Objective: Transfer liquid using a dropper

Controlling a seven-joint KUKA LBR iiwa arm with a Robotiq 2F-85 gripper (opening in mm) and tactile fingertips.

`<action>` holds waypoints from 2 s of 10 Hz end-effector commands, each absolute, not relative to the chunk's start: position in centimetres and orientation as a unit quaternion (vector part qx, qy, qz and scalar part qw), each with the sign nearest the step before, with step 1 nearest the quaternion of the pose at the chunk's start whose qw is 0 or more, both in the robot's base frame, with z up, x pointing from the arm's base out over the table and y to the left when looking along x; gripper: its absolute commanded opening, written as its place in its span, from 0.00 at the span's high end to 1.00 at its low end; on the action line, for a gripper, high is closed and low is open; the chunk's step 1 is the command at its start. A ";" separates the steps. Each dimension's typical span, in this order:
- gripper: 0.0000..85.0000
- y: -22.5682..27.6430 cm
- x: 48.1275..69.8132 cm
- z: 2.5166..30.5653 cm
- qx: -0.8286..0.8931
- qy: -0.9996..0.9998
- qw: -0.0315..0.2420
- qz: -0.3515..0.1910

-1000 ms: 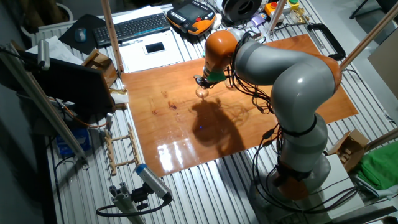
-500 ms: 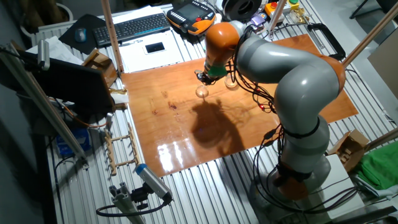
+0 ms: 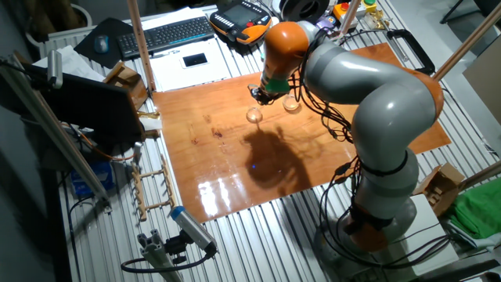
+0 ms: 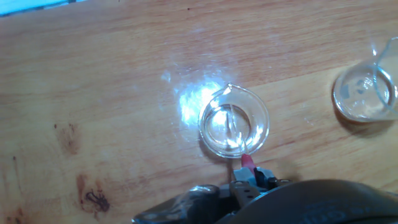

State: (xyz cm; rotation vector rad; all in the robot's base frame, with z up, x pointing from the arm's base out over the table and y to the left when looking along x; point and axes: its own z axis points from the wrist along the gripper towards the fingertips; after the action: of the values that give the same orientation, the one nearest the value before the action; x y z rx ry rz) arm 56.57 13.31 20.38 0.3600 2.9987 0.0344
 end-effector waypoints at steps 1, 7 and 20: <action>0.99 13.1 56.4 20.7 0.121 0.991 0.060 0.012; 0.99 11.4 55.4 22.3 0.149 0.986 0.075 0.015; 0.99 10.9 56.5 21.2 0.182 0.982 0.056 -0.021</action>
State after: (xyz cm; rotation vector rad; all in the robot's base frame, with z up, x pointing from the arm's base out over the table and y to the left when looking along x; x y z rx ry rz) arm 56.45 10.89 21.17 0.5528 2.9786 -0.0584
